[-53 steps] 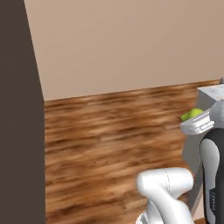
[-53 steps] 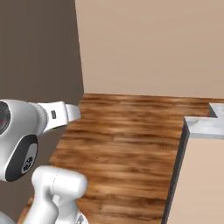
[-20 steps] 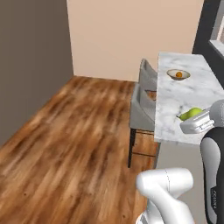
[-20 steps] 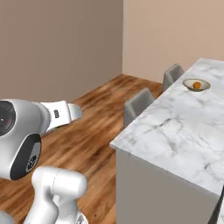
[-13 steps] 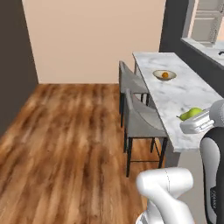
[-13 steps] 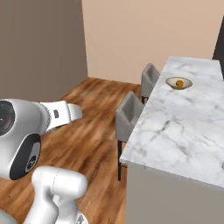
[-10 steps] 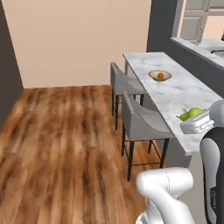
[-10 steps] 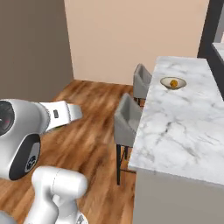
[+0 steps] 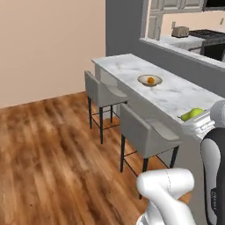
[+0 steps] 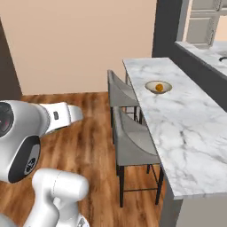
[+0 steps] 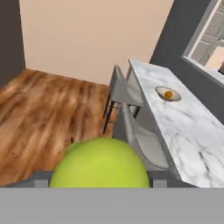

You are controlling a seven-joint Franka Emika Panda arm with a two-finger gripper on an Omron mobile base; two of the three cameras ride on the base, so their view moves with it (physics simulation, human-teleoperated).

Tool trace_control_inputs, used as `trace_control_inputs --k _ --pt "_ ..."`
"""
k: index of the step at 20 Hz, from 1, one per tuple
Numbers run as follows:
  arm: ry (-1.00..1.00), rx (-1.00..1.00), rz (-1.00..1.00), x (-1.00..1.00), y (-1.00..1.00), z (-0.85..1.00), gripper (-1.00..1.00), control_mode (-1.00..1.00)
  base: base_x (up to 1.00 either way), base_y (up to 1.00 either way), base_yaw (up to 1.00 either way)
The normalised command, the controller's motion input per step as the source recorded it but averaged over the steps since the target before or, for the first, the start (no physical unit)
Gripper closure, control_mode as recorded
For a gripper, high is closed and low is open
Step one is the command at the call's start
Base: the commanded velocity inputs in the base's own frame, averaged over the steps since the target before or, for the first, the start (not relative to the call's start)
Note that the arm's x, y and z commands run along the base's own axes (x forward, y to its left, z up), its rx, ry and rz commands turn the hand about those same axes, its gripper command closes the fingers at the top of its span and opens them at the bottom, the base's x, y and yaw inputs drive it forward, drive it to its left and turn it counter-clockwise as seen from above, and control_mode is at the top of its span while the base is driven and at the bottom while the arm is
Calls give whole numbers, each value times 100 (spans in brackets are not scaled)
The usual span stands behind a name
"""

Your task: Retrieve the orange and pear from the fridge and place them into the bowl on the dining table.

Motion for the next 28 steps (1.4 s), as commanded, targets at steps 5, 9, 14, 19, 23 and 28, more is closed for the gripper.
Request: trace_control_inputs --k 5,9,14,19,23,28 --pt "0 0 0 0 0 0 100 100 97 88 -59" --pt "0 0 0 0 0 0 100 100 100 80 -59" --pt "0 0 0 0 0 0 100 100 98 90 -59" --pt "0 0 0 0 0 0 100 100 82 100 -59" --pt "0 0 0 0 0 0 100 100 75 100 -59" --pt "0 0 0 0 0 0 100 100 74 100 -57"
